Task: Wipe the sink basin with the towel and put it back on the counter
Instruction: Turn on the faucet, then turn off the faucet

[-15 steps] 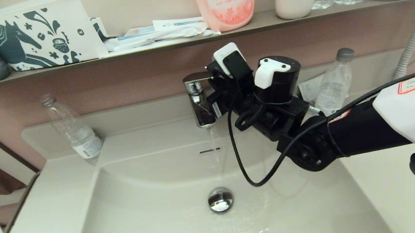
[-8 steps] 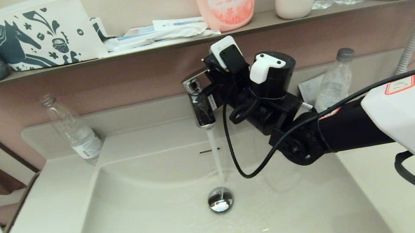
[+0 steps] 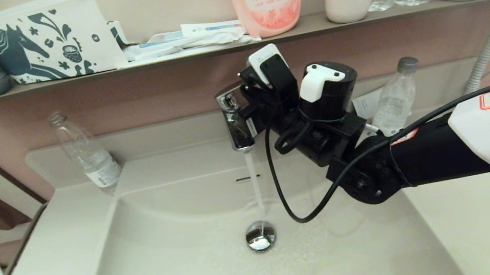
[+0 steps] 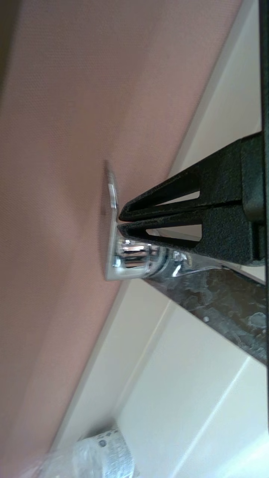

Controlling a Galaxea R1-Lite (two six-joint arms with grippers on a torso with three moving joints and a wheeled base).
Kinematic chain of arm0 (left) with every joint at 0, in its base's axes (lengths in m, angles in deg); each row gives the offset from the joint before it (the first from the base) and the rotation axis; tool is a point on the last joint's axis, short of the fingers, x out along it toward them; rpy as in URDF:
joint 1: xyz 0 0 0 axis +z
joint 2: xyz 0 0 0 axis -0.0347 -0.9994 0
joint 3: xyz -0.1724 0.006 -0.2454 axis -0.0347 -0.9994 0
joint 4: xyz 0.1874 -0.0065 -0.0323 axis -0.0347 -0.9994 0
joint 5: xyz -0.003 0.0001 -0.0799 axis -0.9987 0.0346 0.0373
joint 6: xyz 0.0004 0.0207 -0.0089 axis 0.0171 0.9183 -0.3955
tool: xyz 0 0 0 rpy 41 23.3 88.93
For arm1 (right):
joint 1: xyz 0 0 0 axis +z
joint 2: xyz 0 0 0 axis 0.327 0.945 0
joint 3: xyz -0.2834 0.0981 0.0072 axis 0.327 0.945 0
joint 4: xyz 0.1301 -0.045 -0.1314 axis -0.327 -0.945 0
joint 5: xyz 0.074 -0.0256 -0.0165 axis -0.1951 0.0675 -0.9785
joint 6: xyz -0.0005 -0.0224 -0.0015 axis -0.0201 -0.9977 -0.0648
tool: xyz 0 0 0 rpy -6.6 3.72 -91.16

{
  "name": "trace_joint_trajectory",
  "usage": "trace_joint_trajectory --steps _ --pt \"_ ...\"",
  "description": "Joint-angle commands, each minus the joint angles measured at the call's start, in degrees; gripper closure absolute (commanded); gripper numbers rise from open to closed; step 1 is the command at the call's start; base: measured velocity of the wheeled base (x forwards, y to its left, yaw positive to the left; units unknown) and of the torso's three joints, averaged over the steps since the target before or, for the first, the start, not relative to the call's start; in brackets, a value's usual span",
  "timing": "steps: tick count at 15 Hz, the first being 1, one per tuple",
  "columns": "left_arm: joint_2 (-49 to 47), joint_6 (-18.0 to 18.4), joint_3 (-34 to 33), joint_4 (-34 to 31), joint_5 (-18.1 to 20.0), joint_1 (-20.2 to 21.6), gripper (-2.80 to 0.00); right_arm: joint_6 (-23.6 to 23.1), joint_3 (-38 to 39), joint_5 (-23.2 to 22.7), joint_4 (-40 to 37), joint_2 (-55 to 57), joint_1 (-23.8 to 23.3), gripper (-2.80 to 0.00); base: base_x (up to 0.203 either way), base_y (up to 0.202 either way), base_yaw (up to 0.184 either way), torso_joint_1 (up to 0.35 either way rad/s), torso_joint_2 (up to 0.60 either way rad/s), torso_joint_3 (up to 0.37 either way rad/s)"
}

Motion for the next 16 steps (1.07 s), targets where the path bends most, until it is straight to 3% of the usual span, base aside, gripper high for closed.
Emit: trace_joint_trajectory --steps 1,5,12,16 --pt "-0.01 -0.05 -0.03 -0.05 -0.05 0.01 0.00 -0.08 -0.79 0.05 0.30 -0.58 0.30 0.00 0.000 0.000 0.000 0.000 0.00 0.000" --pt "-0.01 -0.05 0.01 -0.05 -0.05 0.01 0.00 0.00 -5.64 0.05 -0.11 1.04 0.30 0.00 0.000 0.000 0.000 0.000 0.00 0.000" --pt "-0.01 -0.05 0.06 -0.05 -0.05 0.01 0.00 0.29 -5.73 0.14 -2.48 2.06 4.96 0.00 0.000 0.000 0.000 0.000 0.00 0.000" --pt "-0.01 -0.05 -0.03 -0.05 -0.05 0.01 0.00 0.25 -7.05 0.28 -2.48 1.71 5.26 0.00 0.000 0.000 0.000 0.000 0.00 0.000"
